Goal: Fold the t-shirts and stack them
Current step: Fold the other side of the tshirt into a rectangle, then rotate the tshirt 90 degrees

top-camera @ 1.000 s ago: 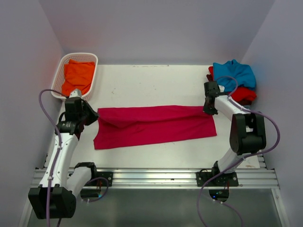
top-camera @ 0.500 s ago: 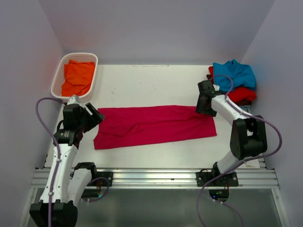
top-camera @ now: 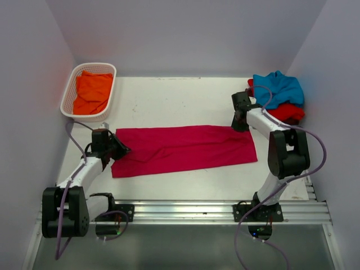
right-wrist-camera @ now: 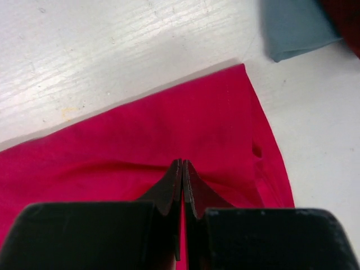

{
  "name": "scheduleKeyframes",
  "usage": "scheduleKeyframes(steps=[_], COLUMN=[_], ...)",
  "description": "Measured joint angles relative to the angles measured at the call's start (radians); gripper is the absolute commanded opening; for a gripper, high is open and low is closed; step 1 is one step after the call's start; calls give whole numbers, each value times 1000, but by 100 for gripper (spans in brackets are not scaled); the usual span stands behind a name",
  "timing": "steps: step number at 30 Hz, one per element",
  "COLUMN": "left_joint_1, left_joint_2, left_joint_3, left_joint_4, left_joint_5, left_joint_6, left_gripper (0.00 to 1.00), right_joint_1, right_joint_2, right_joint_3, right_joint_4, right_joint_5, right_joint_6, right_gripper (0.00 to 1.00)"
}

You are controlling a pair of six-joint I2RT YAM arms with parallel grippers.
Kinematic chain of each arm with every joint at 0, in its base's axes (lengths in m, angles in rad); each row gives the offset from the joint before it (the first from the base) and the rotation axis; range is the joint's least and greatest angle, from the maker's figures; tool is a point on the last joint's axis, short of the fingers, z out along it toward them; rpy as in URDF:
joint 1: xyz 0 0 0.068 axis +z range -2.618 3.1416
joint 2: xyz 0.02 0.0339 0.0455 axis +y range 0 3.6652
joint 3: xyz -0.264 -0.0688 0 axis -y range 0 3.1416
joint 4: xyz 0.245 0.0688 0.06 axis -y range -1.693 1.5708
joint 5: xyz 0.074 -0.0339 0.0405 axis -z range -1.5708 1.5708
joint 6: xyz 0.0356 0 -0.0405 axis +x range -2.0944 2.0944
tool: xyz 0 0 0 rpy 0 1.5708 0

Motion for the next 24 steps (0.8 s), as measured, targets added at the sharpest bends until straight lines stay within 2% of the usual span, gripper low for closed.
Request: scheduleKeyframes(steps=[10, 16, 20, 24], left_joint_1=[-4, -4, -4, -4], left_joint_2=[90, 164, 274, 427], left_joint_3=[-46, -76, -24, 91], left_joint_4=[144, 246, 333, 391], left_joint_5=[-15, -23, -4, 0], left_joint_6=[-11, -29, -51, -75], left_gripper=[0, 0, 0, 0], right_joint_1=[0, 6, 27, 85], right_joint_2=[126, 109, 84, 60], right_joint_3=[-19, -50, -87, -115], right_joint_4=[53, 91, 114, 101], right_joint_5=[0, -6, 1, 7], right_joint_6=[3, 6, 5, 1], right_gripper=[0, 0, 0, 0])
